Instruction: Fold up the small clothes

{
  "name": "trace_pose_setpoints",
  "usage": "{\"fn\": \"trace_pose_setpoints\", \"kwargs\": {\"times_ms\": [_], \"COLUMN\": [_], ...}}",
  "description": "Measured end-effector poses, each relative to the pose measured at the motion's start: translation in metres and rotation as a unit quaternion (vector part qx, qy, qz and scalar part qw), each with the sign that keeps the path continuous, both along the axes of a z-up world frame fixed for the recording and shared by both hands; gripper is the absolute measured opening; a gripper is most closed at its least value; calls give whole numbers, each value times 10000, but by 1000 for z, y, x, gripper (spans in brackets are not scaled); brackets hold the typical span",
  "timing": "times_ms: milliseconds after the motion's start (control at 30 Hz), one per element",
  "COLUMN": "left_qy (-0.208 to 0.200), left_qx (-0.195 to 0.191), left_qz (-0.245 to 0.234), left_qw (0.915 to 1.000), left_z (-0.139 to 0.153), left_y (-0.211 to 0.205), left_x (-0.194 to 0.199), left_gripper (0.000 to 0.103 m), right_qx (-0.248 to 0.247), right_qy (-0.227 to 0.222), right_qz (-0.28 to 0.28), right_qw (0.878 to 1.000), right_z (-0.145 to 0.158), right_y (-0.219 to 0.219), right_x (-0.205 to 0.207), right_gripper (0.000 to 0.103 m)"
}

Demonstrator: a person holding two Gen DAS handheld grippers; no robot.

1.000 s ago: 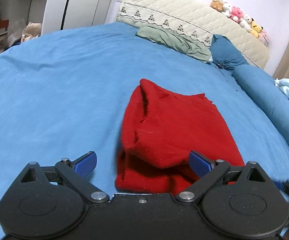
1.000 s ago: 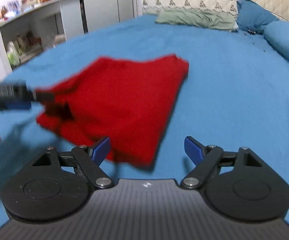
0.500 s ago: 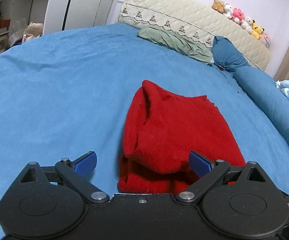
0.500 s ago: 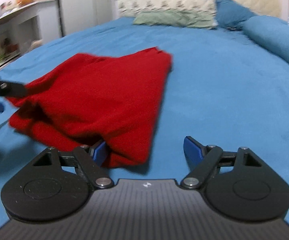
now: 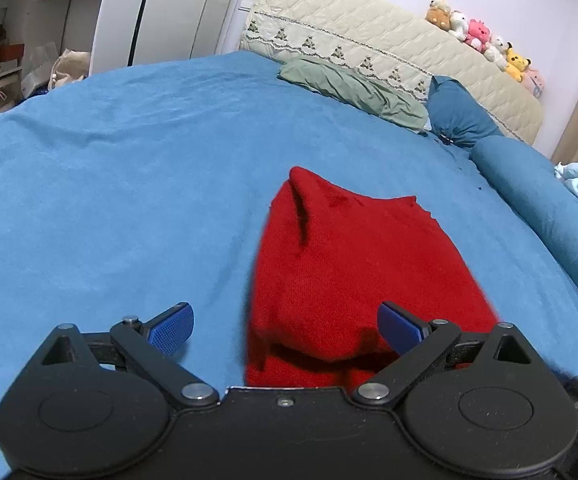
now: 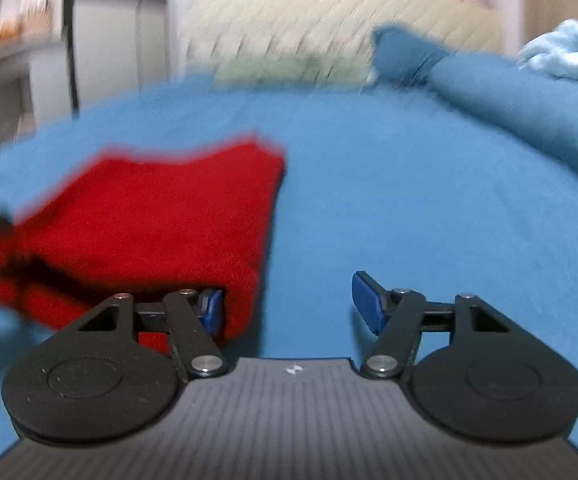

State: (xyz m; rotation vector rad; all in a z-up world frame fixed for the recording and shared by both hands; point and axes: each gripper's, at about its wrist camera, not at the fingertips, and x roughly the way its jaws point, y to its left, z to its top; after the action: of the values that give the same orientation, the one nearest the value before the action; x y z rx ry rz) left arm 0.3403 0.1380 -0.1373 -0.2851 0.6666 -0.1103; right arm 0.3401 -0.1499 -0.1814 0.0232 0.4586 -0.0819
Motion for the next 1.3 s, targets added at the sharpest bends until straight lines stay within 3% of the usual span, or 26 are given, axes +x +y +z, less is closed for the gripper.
{"fn": "trace_pose_setpoints", "kwargs": {"times_ms": [67,167,267,367,467,600,667,733,800,900,1000,1067,1133,1300], "left_qy": [59,567,625,713,772,957,721,380,234,352,520,656,790,965], "left_qx": [67,285,611,673,654,1000,797,518,553,570,60,-237,-385,-483], "left_qz": [34,-92,-239,-157,-88,-153,-282,-367,-334,-330,-584,-701,-816,-1050], "left_qw": [10000,9979,9959,9951,9948,9902,9938,9973,9976,9972,9969,9951,9928,9886], "left_z": [-3,-21,-29,-28,-30,-18,-5,12,22,19,6,-2,-10,-24], "left_y": [0,-2,-8,-6,-3,-12,-13,-13,-17,-21,-15,-9,-7,-5], "left_x": [1,11,6,-1,-3,-6,-11,-6,13,59,93,108,120,135], "left_gripper": [100,100,99,100,100,98,99,103,103,103,101,100,92,84], "right_qx": [-232,-376,189,586,492,595,855,957,1086,1377,1543,1715,1898,2227], "right_qy": [-86,275,502,633,772,994,962,784,724,964,1222,1396,1588,1872], "right_qz": [32,210,231,205,322,625,804,856,912,1176,1376,1399,1491,1557], "right_qw": [9997,9987,9983,9961,9953,9913,9884,9886,9873,9787,9707,9652,9574,9440], "right_z": [4,-13,-22,-25,-24,-10,5,25,40,52,52,47,38,15], "right_y": [-1,-9,-29,-40,-40,-52,-63,-75,-81,-84,-80,-78,-76,-66], "right_x": [-5,-6,-5,-4,-2,-7,-16,-20,-11,23,60,81,100,135], "right_gripper": [79,79,81,84,85,87,91,101,103,103,103,103,103,103]}}
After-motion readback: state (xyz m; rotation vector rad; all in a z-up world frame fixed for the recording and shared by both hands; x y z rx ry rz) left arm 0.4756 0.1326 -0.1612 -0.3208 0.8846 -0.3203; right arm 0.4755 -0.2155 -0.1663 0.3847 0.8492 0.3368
